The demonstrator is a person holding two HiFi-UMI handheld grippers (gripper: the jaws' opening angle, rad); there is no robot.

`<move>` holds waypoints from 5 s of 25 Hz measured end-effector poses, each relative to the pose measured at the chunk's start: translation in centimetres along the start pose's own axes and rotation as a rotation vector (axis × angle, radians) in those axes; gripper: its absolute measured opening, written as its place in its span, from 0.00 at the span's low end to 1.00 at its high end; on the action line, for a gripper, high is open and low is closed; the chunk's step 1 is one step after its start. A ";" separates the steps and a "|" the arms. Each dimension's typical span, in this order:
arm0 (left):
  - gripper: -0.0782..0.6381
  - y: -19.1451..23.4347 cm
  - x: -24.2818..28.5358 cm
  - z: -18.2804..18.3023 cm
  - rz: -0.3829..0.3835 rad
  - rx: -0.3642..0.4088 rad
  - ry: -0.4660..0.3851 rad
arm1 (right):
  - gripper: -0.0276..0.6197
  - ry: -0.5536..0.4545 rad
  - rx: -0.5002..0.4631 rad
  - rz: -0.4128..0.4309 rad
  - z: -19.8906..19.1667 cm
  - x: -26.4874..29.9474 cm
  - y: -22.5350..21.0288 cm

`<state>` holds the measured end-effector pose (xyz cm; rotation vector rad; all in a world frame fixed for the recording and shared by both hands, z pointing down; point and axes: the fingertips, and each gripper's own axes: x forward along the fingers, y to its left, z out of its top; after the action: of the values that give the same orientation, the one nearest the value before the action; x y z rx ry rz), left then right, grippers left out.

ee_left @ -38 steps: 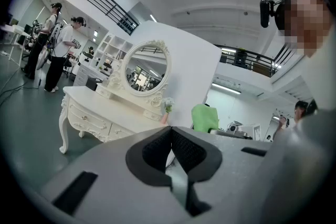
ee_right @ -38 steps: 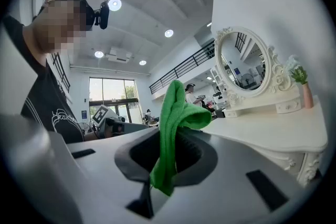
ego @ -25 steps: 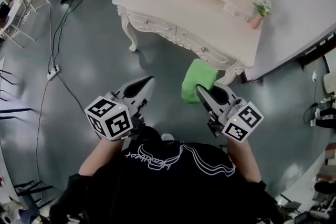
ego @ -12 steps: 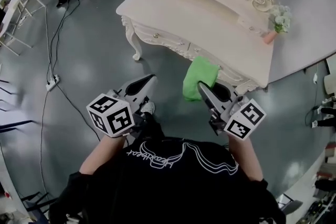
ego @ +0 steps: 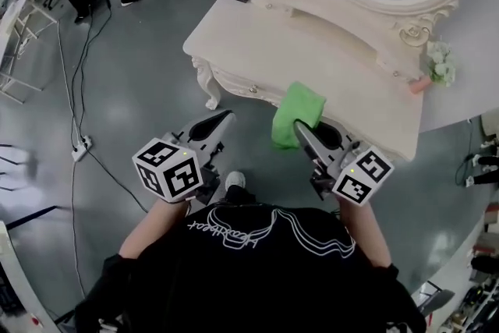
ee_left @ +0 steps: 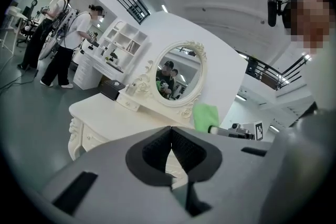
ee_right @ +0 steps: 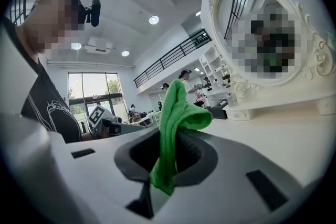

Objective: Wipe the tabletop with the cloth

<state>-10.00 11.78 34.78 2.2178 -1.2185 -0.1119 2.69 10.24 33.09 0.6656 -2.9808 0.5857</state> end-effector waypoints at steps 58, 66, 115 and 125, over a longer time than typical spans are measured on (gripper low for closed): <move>0.11 37.6 10.6 11.6 0.319 -0.118 0.113 | 0.13 0.457 0.005 -0.199 -6.2 47.2 -29.1; 0.12 39.5 10.3 12.5 0.274 -0.126 0.153 | 0.13 0.508 -0.058 -0.305 -7.5 47.9 -30.2; 0.11 38.6 17.0 13.4 0.029 -0.063 0.281 | 0.13 0.603 -0.097 -0.571 -8.7 38.6 -34.6; 0.11 36.1 18.2 12.6 0.011 -0.053 0.288 | 0.13 0.602 -0.097 -0.597 -8.9 34.9 -35.3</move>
<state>-30.65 -22.87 47.70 2.0944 -1.0564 0.1731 -14.77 -30.12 57.76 1.0748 -2.1008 0.4756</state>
